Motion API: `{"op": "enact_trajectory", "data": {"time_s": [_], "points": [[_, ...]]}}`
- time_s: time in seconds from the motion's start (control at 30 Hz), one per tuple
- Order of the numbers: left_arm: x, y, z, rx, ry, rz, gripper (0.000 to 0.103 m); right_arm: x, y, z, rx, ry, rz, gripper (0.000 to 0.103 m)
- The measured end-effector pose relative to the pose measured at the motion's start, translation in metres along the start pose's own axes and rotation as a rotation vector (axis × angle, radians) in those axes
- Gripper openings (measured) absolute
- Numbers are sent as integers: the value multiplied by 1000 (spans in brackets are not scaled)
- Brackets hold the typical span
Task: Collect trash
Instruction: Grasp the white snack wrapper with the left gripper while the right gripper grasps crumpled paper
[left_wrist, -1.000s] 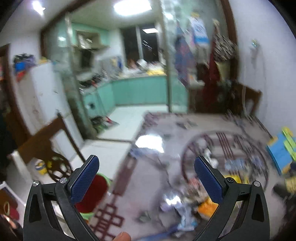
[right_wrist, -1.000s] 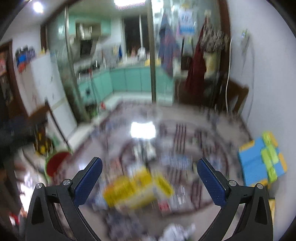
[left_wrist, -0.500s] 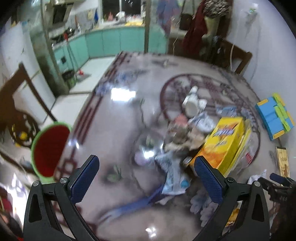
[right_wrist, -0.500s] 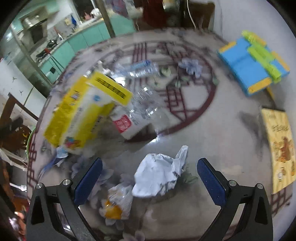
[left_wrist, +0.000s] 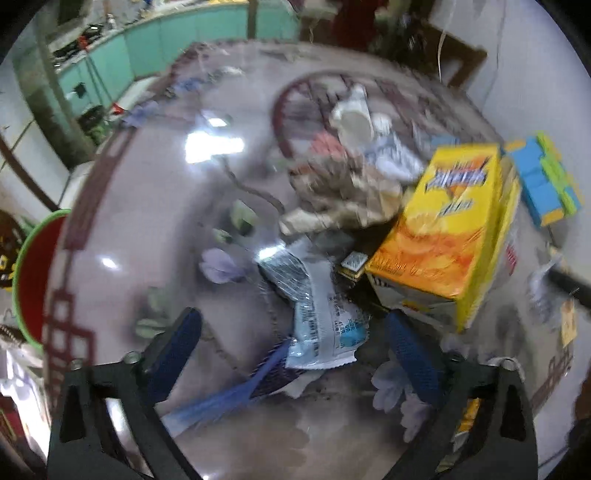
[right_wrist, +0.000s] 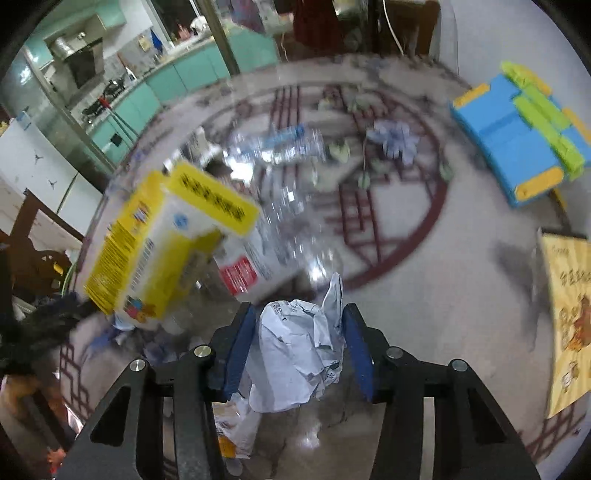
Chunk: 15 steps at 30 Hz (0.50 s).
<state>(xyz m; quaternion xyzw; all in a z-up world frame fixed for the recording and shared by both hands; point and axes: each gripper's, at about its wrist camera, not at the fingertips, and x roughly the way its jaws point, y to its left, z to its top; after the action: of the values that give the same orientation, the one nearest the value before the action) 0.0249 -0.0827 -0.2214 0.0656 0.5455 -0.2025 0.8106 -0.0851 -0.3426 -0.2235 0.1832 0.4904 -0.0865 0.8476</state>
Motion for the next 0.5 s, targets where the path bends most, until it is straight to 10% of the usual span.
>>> {"op": "enact_trajectory", "data": {"time_s": [0.23,0.5], "points": [[16,-9,8,33,21,-53,36,-31,16,9,-12,-63,-1,48],[-19,25,0,-24,-25,-8,23,-68,53,20,-61,-156,26,48]]}}
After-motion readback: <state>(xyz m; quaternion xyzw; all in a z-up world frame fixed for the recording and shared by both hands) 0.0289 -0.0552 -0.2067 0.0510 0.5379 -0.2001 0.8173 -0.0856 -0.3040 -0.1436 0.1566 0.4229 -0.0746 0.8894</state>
